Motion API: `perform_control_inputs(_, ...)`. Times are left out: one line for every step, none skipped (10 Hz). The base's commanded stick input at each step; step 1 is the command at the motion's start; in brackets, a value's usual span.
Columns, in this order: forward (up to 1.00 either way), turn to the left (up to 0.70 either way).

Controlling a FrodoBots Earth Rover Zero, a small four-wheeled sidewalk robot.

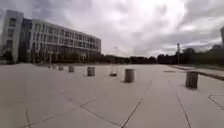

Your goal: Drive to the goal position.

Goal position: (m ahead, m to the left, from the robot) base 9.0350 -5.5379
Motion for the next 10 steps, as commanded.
perform_control_inputs(0.70,0.00)
perform_control_inputs(0.70,0.00)
perform_control_inputs(0.70,0.00)
perform_control_inputs(0.70,0.00)
perform_control_inputs(0.70,0.00)
perform_control_inputs(0.70,0.00)
perform_control_inputs(0.70,0.00)
perform_control_inputs(0.70,0.00)
perform_control_inputs(0.70,0.00)
perform_control_inputs(0.70,0.00)
